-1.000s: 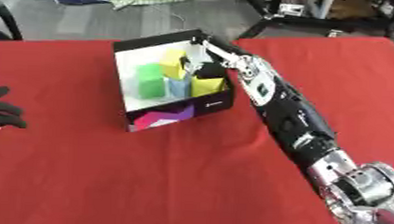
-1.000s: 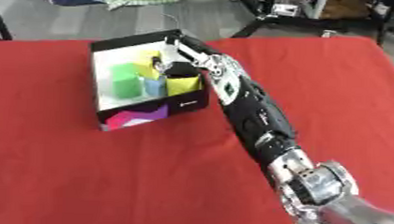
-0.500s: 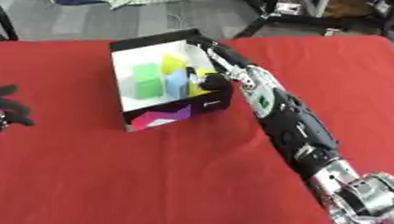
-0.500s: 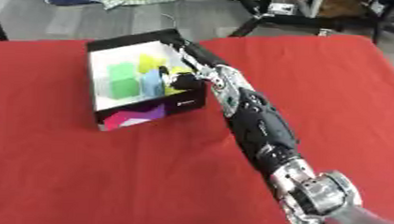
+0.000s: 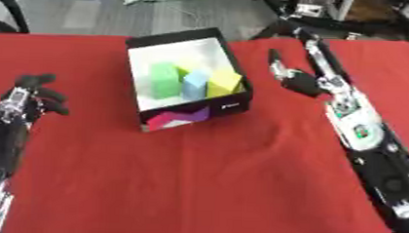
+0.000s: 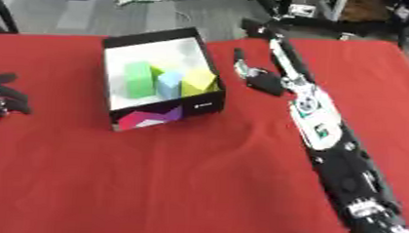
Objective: Pick up objects on the table and place them in the box.
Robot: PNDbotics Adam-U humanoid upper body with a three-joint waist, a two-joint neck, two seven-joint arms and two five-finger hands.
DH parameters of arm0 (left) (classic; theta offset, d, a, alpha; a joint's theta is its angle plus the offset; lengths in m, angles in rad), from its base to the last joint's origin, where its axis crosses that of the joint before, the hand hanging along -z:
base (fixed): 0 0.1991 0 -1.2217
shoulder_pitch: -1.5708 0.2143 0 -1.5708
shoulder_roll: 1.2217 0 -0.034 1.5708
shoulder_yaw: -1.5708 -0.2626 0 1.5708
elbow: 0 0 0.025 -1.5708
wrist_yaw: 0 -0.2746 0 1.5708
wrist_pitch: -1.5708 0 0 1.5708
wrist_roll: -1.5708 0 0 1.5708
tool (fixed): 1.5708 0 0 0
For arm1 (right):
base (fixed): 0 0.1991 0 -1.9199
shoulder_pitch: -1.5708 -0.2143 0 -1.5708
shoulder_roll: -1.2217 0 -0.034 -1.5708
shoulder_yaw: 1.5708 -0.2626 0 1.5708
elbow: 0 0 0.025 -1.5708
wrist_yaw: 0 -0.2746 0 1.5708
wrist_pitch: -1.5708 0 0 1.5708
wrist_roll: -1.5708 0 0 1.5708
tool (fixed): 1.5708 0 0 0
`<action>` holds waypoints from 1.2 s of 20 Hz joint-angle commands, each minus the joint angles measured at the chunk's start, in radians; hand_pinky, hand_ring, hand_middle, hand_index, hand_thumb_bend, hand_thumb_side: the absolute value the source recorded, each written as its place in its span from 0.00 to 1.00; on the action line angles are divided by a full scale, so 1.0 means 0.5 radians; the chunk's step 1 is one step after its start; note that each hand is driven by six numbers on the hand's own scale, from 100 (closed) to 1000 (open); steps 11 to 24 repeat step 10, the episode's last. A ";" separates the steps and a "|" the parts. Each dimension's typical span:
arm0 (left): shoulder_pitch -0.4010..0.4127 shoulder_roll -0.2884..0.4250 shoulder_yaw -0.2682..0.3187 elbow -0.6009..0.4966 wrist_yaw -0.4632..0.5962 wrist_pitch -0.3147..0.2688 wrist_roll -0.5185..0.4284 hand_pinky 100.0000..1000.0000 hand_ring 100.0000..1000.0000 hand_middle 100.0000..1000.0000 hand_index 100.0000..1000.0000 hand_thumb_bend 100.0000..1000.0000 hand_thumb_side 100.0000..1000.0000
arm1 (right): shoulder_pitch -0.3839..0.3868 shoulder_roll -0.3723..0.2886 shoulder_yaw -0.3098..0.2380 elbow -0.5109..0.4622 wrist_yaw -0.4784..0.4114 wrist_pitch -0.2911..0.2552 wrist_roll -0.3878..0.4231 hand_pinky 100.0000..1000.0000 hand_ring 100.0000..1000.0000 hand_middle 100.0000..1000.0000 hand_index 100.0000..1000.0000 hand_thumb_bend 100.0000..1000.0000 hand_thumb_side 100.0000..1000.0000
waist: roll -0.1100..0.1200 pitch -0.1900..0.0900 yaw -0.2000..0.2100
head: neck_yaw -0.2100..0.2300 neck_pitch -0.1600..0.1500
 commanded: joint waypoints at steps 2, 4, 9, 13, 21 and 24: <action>0.004 0.035 0.031 -0.042 -0.003 -0.023 0.043 0.78 0.49 0.51 0.81 0.05 0.93 | 0.221 -0.028 -0.125 -0.394 -0.281 0.113 0.097 1.00 0.84 0.80 0.92 0.00 0.55 | -0.030 -0.016 -0.023 | 0.080 0.012; 0.018 0.038 0.030 -0.041 -0.010 -0.032 0.049 0.78 0.49 0.51 0.81 0.05 0.93 | 0.371 -0.001 -0.178 -0.487 -0.366 0.139 0.127 1.00 0.84 0.79 0.92 0.00 0.56 | -0.032 -0.021 -0.034 | 0.097 0.012; 0.069 0.011 0.032 -0.025 -0.019 -0.050 0.064 0.78 0.49 0.51 0.81 0.06 0.93 | 0.653 0.090 -0.245 -0.597 -0.495 0.176 0.173 1.00 0.83 0.78 0.91 0.00 0.63 | -0.031 -0.031 -0.061 | 0.144 0.012; 0.073 0.003 0.031 -0.022 -0.025 -0.054 0.066 0.78 0.49 0.51 0.81 0.06 0.93 | 0.698 0.113 -0.254 -0.605 -0.498 0.180 0.188 1.00 0.83 0.78 0.91 0.00 0.64 | -0.030 -0.033 -0.065 | 0.149 0.012; 0.073 0.003 0.031 -0.022 -0.025 -0.054 0.066 0.78 0.49 0.51 0.81 0.06 0.93 | 0.698 0.113 -0.254 -0.605 -0.498 0.180 0.188 1.00 0.83 0.78 0.91 0.00 0.64 | -0.030 -0.033 -0.065 | 0.149 0.012; 0.073 0.003 0.031 -0.022 -0.025 -0.054 0.066 0.78 0.49 0.51 0.81 0.06 0.93 | 0.698 0.113 -0.254 -0.605 -0.498 0.180 0.188 1.00 0.83 0.78 0.91 0.00 0.64 | -0.030 -0.033 -0.065 | 0.149 0.012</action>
